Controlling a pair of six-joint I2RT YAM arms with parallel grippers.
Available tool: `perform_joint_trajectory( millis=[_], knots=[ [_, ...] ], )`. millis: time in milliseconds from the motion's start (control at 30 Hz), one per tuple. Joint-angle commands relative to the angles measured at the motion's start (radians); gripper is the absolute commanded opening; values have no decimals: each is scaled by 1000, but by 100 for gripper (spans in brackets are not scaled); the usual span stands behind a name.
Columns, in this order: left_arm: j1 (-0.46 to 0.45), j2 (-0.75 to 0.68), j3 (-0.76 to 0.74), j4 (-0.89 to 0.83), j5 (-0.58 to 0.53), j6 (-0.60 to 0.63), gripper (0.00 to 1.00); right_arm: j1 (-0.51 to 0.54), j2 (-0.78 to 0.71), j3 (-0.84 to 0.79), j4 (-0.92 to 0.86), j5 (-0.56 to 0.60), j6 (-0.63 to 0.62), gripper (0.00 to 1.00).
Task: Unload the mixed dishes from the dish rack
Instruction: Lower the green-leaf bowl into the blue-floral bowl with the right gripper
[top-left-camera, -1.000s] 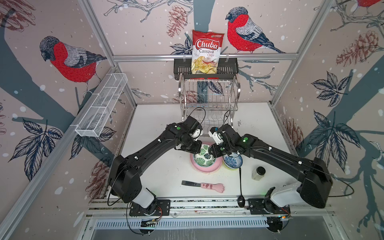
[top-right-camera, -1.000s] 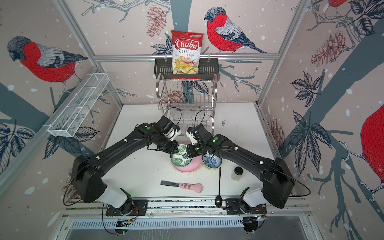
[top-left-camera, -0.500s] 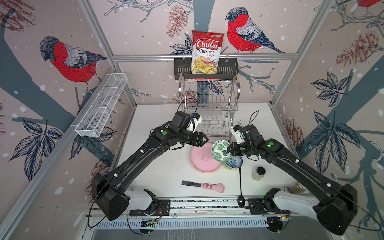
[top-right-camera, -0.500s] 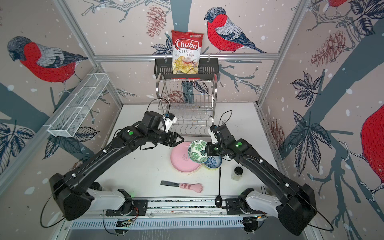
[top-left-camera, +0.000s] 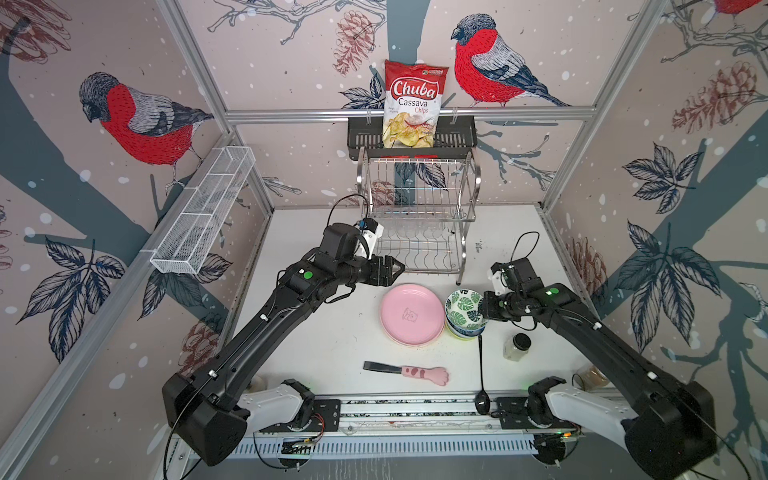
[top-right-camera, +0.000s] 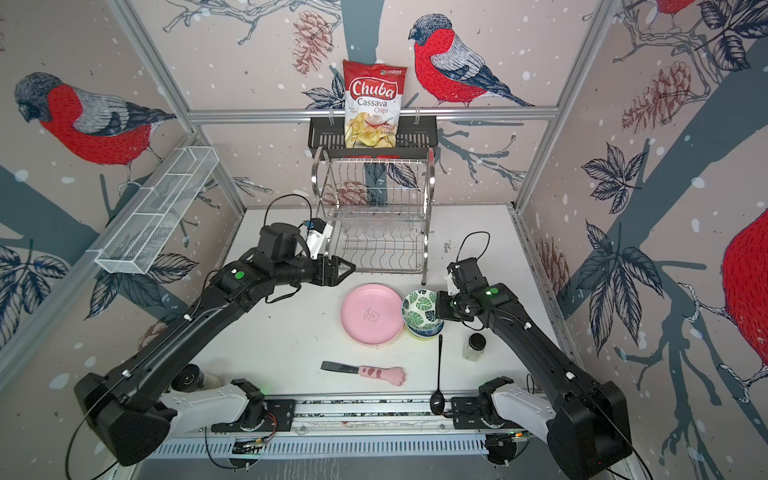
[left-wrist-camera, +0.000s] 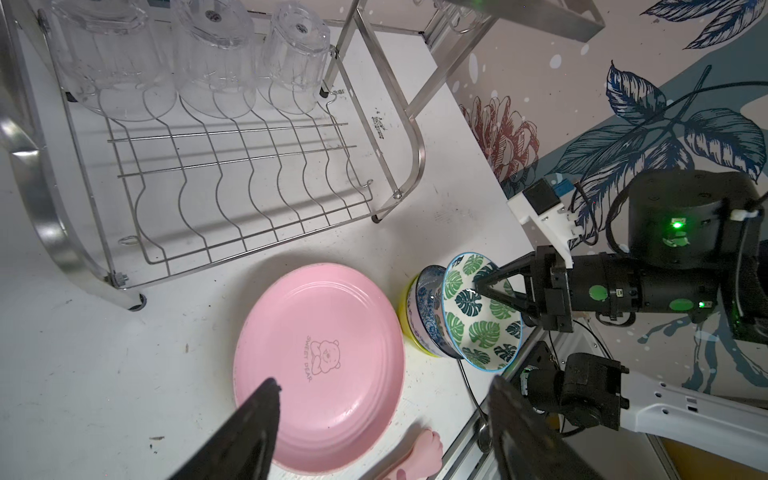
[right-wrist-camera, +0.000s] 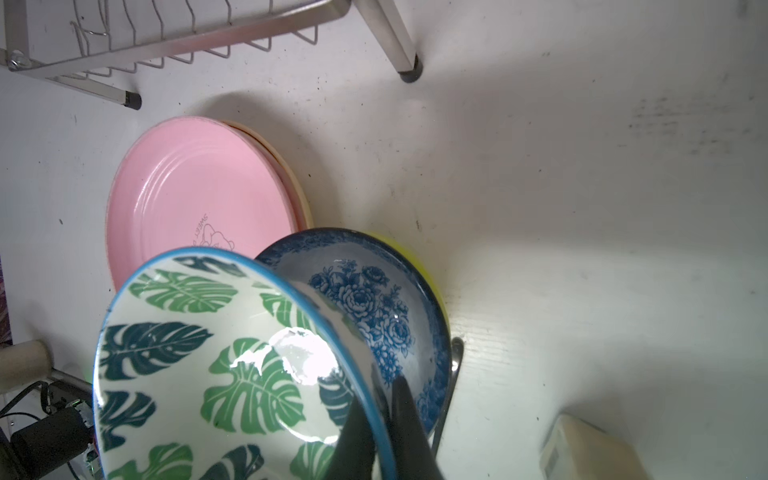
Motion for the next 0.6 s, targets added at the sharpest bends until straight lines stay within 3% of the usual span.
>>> perform_joint_trajectory(
  millis=[0,300,567],
  knots=[
    [3,-3,-4,36,5,-7,78,0,16,-12,37,-39,-14,0],
    [8,4,-12,34,-6,-2,79,2,60,-26,72,-33,-19,1],
    [13,15,-15,42,-6,-8,79,4,46,-24,89,67,-8,2]
  ],
)
